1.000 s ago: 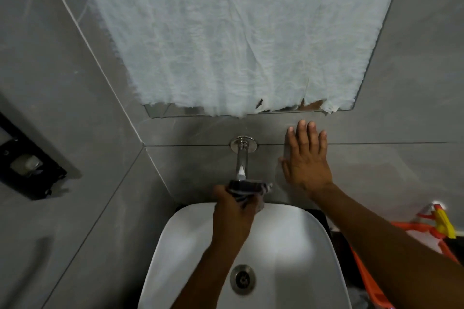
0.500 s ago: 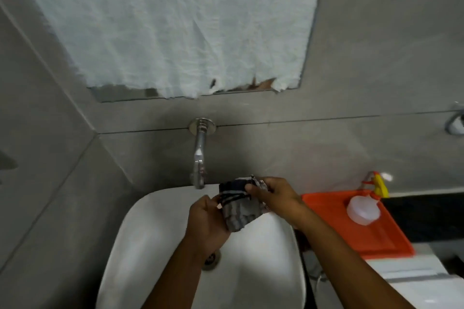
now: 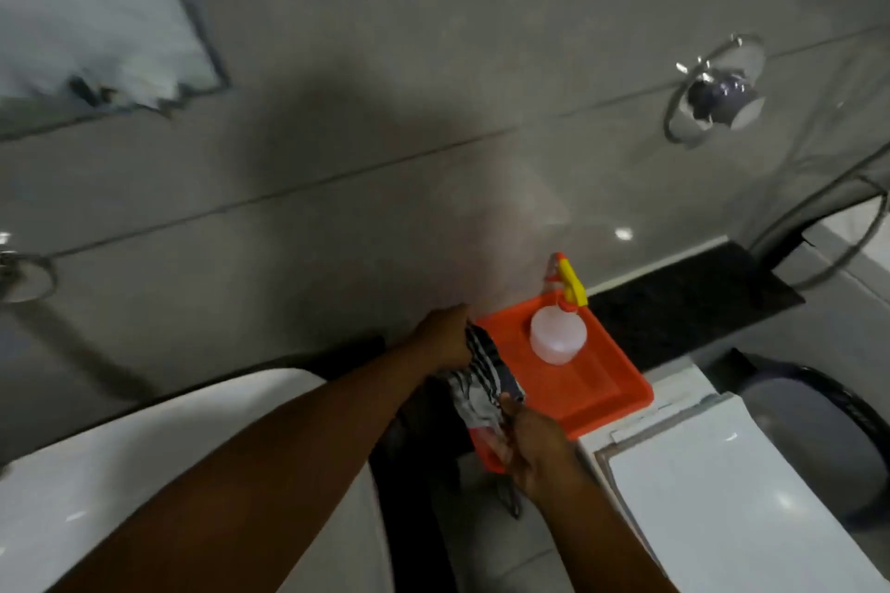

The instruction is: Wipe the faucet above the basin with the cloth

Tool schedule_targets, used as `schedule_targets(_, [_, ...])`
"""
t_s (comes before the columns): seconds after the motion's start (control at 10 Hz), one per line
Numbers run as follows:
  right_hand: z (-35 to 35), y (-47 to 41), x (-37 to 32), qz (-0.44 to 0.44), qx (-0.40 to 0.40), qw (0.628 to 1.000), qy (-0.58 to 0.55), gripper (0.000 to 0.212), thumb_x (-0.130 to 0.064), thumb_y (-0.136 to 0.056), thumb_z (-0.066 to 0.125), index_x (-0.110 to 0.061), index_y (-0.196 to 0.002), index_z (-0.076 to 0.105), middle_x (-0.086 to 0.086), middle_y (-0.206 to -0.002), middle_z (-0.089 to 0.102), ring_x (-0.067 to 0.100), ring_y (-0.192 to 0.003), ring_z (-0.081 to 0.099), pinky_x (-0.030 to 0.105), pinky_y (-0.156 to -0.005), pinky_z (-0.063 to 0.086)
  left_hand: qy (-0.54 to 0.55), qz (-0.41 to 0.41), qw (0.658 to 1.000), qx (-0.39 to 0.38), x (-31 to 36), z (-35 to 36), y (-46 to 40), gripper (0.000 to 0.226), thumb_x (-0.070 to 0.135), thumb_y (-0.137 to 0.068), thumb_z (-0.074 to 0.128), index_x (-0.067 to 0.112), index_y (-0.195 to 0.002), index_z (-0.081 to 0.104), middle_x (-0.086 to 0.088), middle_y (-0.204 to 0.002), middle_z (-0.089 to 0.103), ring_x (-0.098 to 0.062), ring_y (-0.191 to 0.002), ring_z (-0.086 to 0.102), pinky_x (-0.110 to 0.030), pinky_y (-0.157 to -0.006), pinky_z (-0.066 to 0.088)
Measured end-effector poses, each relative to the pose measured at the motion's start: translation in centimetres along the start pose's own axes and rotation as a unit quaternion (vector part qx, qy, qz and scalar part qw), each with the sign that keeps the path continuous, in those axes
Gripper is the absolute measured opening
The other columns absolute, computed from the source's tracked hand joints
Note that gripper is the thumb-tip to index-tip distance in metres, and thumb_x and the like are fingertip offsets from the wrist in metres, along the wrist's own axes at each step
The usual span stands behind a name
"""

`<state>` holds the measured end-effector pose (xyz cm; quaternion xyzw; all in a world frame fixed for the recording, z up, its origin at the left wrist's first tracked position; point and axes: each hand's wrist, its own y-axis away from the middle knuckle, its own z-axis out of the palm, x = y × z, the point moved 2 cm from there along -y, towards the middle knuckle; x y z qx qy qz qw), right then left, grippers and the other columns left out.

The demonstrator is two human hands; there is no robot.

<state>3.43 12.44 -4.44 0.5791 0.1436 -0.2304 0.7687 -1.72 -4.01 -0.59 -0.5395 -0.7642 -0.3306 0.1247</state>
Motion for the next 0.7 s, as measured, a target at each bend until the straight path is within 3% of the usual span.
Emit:
schedule_targets(0.1, [-0.4, -4.4, -0.3, 0.007, 0.049, 0.998, 0.028, 0.027, 0.0, -0.097, 0.05, 0.005, -0.121, 0.059, 0.015, -0.09, 0.067, 0.022, -0.069, 0.062, 0.024, -0.046, 0.058, -0.1, 0.054, 0.993, -0.034, -0.3, 5.1, -5.2, 0.031, 0.01, -0.087, 0.06, 0.005, -0.117, 0.059, -0.019, -0.127, 0.061, -0.036, -0.118, 0.058, -0.043, -0.101, 0.047])
schedule_targets(0.2, [-0.9, -7.7, -0.3, 0.019, 0.063, 0.997, 0.04, 0.032, 0.002, -0.098, 0.041, 0.004, -0.126, 0.058, 0.02, -0.115, 0.068, 0.026, -0.079, 0.063, 0.029, -0.053, 0.056, -0.161, 0.054, 0.983, -0.062, -1.2, 9.8, -8.0, 0.034, 0.013, -0.092, 0.054, 0.004, -0.124, 0.057, -0.02, -0.134, 0.059, -0.037, -0.121, 0.057, -0.047, -0.104, 0.045])
schedule_targets(0.3, [-1.6, -8.9, 0.1, 0.023, 0.061, 0.996, 0.063, 0.034, 0.002, -0.1, 0.037, 0.005, -0.126, 0.059, 0.024, -0.129, 0.063, 0.026, -0.076, 0.063, 0.031, -0.061, 0.054, -0.18, 0.048, 0.98, -0.074, -1.5, 12.3, -8.3, 0.038, 0.013, -0.097, 0.047, 0.003, -0.134, 0.049, -0.021, -0.142, 0.051, -0.038, -0.13, 0.051, -0.051, -0.109, 0.041])
schedule_targets(0.4, [-1.7, -7.9, 0.2, 0.028, 0.062, 0.994, 0.087, 0.034, 0.001, -0.099, 0.04, 0.005, -0.129, 0.056, 0.026, -0.122, 0.065, 0.032, -0.088, 0.062, 0.041, -0.077, 0.055, -0.222, 0.061, 0.97, -0.073, -1.1, 11.4, -6.8, 0.045, 0.013, -0.094, 0.05, 0.005, -0.139, 0.047, -0.02, -0.146, 0.046, -0.038, -0.133, 0.047, -0.048, -0.113, 0.039])
schedule_targets(0.5, [0.1, -4.1, -1.0, 0.021, 0.036, 0.984, 0.175, 0.029, -0.002, -0.101, 0.038, 0.003, -0.121, 0.058, 0.018, -0.081, 0.061, 0.026, -0.066, 0.053, 0.036, -0.063, 0.049, -0.265, 0.054, 0.961, -0.061, -0.6, 7.6, -3.5, 0.054, 0.019, -0.084, 0.063, 0.011, -0.135, 0.048, -0.018, -0.143, 0.045, -0.039, -0.132, 0.047, -0.049, -0.109, 0.043])
schedule_targets(0.6, [4.0, 1.5, -3.7, -0.025, 0.005, 0.964, 0.265, 0.035, -0.006, -0.1, 0.044, 0.005, -0.133, 0.049, 0.022, -0.12, 0.061, 0.028, -0.09, 0.062, 0.029, -0.078, 0.056, -0.246, 0.061, 0.967, -0.025, 0.4, 1.4, 0.5, 0.053, 0.024, -0.082, 0.066, 0.01, -0.13, 0.049, -0.018, -0.136, 0.048, -0.039, -0.128, 0.05, -0.05, -0.105, 0.046])
schedule_targets(0.7, [8.6, 6.4, -6.8, -0.18, 0.053, 0.931, 0.313, 0.047, -0.01, -0.091, 0.06, 0.004, -0.134, 0.045, 0.021, -0.137, 0.052, 0.037, -0.124, 0.053, 0.038, -0.099, 0.047, -0.253, 0.087, 0.963, 0.023, 1.3, -5.3, 5.0, 0.051, 0.015, -0.08, 0.068, 0.005, -0.127, 0.049, -0.019, -0.132, 0.049, -0.039, -0.123, 0.051, -0.049, -0.1, 0.049])
